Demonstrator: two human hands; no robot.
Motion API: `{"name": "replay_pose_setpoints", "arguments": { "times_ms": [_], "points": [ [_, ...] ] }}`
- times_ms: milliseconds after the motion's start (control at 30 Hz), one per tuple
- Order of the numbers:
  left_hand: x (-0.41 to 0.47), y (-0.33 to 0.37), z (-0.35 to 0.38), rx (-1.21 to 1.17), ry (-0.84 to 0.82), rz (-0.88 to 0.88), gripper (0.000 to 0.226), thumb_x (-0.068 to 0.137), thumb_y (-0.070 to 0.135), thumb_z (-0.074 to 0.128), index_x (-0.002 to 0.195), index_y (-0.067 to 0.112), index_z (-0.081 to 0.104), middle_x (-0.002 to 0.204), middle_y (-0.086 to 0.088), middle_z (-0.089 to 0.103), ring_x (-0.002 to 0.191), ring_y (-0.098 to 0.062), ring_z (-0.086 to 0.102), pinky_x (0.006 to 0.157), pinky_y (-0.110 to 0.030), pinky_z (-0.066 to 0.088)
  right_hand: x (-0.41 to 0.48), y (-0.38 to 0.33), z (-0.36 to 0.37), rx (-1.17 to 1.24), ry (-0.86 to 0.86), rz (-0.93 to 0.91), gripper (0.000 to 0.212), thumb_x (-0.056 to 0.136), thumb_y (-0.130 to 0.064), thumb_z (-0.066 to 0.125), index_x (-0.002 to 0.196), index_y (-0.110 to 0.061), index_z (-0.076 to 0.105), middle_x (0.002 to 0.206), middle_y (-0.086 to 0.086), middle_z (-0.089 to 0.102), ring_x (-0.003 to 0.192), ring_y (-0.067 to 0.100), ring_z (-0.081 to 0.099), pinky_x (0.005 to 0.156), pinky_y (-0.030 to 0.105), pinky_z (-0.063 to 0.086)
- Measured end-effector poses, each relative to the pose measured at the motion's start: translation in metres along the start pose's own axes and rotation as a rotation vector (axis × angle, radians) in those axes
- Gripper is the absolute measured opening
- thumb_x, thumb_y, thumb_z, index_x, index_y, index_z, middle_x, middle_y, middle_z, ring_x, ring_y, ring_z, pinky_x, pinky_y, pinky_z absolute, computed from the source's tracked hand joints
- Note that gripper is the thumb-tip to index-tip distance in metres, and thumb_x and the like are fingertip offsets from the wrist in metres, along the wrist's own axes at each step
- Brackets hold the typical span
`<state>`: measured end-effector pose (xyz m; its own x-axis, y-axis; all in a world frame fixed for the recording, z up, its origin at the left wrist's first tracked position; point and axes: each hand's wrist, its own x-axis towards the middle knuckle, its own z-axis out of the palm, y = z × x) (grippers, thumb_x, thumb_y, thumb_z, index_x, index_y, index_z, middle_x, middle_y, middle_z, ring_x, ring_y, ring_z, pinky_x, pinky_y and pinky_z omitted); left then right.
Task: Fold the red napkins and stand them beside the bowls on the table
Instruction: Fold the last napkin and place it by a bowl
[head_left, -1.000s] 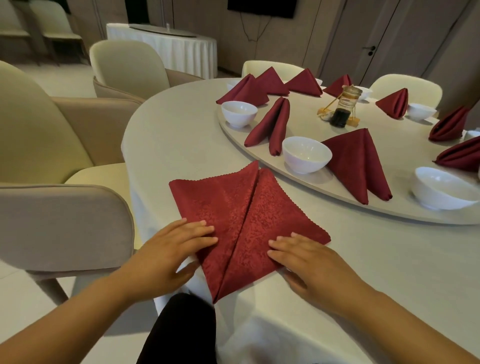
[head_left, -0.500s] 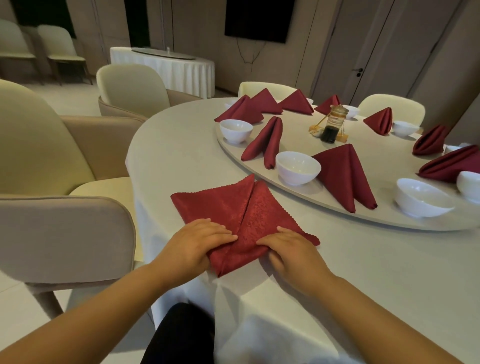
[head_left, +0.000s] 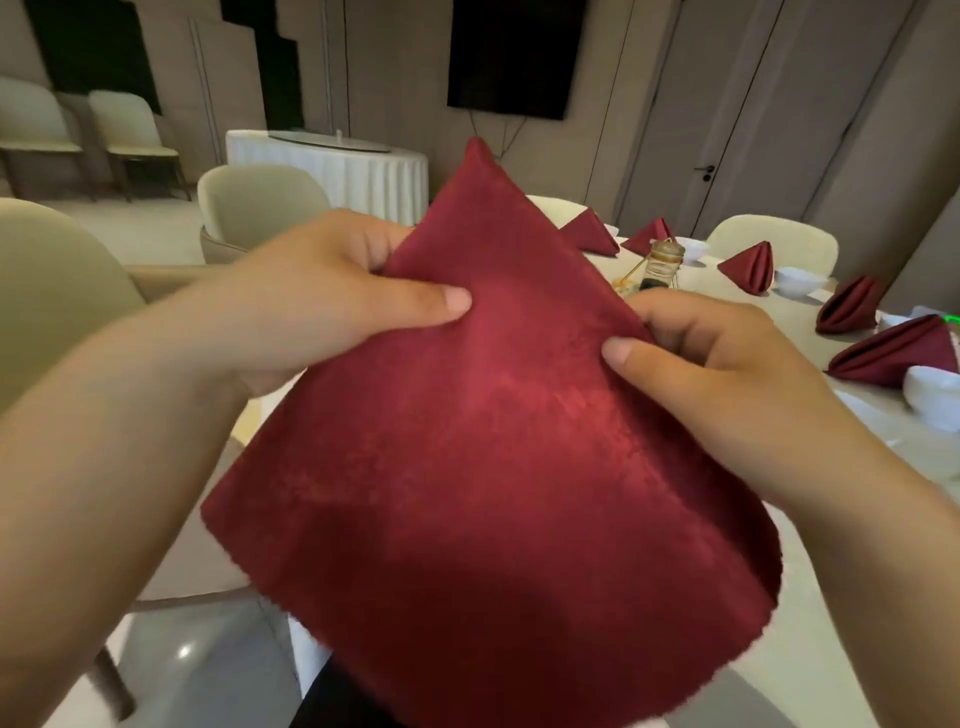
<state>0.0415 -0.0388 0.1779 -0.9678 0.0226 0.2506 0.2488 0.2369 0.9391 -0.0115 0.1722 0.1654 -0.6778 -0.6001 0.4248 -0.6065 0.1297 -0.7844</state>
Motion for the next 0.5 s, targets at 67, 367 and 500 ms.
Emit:
{"name": "replay_pose_setpoints", "arguments": {
  "times_ms": [67, 367, 500],
  "points": [
    [0.013, -0.006, 0.002, -0.005, -0.026, -0.080, 0.014, 0.058, 0.017, 0.077, 0.071, 0.020, 0.075, 0.071, -0.002, 0.072, 0.061, -0.012, 0.068, 0.052, -0.019, 0.053, 0.004, 0.008, -0.002, 0.032, 0.007, 0.079, 0.010, 0.082, -0.018, 0.058, 0.082, -0.017, 0.068, 0.070, -0.007, 0.066, 0.064, 0.004, 0.060, 0.060, 0.015, 0.047],
    [0.077, -0.143, 0.030, 0.014, -0.189, -0.595, 0.015, 0.089, 0.004, 0.054, 0.082, 0.011, 0.066, 0.065, 0.002, 0.069, 0.055, -0.009, 0.065, 0.062, -0.022, 0.054, 0.014, 0.147, 0.027, -0.191, -0.072, 0.579, 0.026, 0.089, -0.008, 0.053, 0.067, -0.021, 0.057, 0.064, 0.001, 0.058, 0.054, 0.009, 0.052, 0.059, 0.020, 0.043],
    [0.097, -0.175, 0.038, 0.103, -0.176, -0.655, 0.015, 0.088, 0.007, 0.058, 0.077, 0.014, 0.065, 0.066, 0.000, 0.067, 0.055, -0.012, 0.063, 0.064, -0.026, 0.054, 0.024, 0.188, 0.036, -0.387, -0.095, 0.603, 0.012, 0.089, -0.014, 0.053, 0.079, -0.015, 0.058, 0.079, 0.002, 0.058, 0.076, 0.016, 0.055, 0.073, 0.026, 0.043]
  ]
}}
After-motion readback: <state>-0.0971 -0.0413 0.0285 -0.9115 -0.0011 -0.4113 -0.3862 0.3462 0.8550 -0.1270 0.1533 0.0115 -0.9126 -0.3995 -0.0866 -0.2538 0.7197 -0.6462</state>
